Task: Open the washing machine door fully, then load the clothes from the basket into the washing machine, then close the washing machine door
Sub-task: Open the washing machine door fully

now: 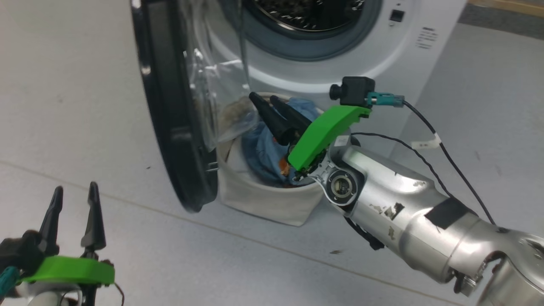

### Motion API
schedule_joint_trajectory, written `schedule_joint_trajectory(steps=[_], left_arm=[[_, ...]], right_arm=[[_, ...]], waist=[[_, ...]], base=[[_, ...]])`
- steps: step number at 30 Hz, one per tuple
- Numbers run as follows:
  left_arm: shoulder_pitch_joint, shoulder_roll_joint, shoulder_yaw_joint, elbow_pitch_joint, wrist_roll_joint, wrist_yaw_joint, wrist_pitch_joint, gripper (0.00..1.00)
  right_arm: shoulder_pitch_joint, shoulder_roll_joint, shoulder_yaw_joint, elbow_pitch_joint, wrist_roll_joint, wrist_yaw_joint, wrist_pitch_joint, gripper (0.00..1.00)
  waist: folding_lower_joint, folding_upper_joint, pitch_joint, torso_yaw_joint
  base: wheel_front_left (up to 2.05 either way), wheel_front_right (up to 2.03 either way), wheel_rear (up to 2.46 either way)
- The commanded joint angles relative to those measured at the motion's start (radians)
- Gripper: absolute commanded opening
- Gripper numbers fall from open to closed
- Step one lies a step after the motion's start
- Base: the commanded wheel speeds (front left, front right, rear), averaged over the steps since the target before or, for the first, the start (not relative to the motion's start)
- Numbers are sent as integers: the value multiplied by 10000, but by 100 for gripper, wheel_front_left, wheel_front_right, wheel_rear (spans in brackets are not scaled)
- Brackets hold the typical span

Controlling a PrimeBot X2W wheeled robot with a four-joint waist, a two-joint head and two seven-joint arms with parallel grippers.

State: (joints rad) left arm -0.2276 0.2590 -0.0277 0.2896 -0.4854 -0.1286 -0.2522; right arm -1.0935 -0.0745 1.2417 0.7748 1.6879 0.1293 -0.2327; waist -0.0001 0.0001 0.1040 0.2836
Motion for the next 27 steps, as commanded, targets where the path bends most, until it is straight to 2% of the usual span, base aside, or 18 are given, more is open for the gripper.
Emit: schedule_joint_trajectory(steps=[1, 4, 6, 15, 21, 22, 23, 27], left_arm=[[-98, 406, 452, -246, -39, 47, -95, 100], [157, 602, 641, -263, -80, 92, -95, 100], [344, 720, 795, -291, -147, 137, -95, 100], [1090, 1189, 1409, -664, -398, 373, -23, 100], [1560, 1327, 1718, -874, -561, 517, -3, 100], [1592, 1328, 1715, -904, -568, 525, 6, 100], [1631, 1311, 1711, -973, -608, 529, 10, 100], [1717, 1356, 1738, -1047, -630, 571, 21, 100]], right_arm=[[214, 64, -258, -179, -50, 14, -163, 100], [481, -289, -660, -196, -674, 14, -274, 100], [661, -512, -1385, -177, -1405, 14, -283, 100], [2813, -1154, -5195, -1032, -6239, 14, -289, 100], [5053, -1197, -7688, -2178, -9279, 14, -289, 100], [5448, -1206, -8203, -2425, -9654, 14, -290, 100], [6241, -1188, -9234, -2919, -10315, 14, -290, 100], [7510, -948, -10595, -3743, -11586, 14, -290, 100]], waist=[[1, -1, -247, -430], [1, -1, -355, -906], [1, -1, -416, -1250], [1, -1, -593, -2484], [1, -1, -644, -2956], [1, -1, -648, -2972], [1, -1, -651, -2995], [1, -1, -595, -3078]], base=[[0, 0, 0], [0, 0, 0], [0, 0, 0], [0, 0, 0], [0, 0, 0], [0, 0, 0], [0, 0, 0], [0, 0, 0]])
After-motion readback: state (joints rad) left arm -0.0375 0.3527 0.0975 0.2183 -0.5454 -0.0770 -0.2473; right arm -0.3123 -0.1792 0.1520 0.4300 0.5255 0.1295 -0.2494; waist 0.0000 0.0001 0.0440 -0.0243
